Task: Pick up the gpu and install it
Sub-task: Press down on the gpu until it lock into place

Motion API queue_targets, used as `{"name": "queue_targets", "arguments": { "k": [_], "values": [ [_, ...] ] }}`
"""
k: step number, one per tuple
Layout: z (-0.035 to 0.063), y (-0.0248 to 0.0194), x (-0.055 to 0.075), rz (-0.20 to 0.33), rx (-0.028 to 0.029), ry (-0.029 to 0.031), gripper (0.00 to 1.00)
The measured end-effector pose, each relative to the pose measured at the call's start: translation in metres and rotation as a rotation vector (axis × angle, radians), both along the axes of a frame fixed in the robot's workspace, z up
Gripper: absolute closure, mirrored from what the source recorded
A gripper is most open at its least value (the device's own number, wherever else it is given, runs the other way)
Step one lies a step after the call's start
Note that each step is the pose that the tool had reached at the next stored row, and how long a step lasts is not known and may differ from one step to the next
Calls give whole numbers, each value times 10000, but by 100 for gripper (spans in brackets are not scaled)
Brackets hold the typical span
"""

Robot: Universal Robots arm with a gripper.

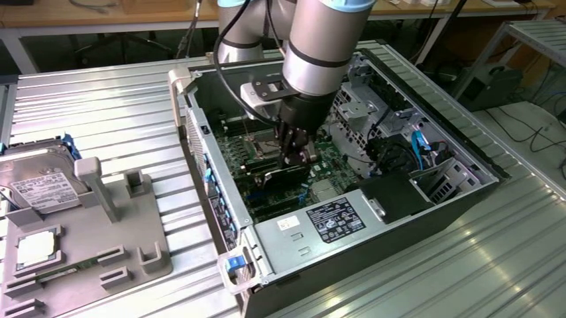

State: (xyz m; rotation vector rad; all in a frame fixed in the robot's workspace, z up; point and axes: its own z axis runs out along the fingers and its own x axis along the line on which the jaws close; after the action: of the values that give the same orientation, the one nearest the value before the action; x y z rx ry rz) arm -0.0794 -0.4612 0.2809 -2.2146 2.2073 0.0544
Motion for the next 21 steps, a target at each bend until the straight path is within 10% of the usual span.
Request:
{"name": "queue_targets", "arguments": {
  "k": [16, 21],
  "values": [
    [-108, -1, 2, 0, -1, 0, 89],
    [16, 1, 2, 0, 0, 0, 89]
  ]
}}
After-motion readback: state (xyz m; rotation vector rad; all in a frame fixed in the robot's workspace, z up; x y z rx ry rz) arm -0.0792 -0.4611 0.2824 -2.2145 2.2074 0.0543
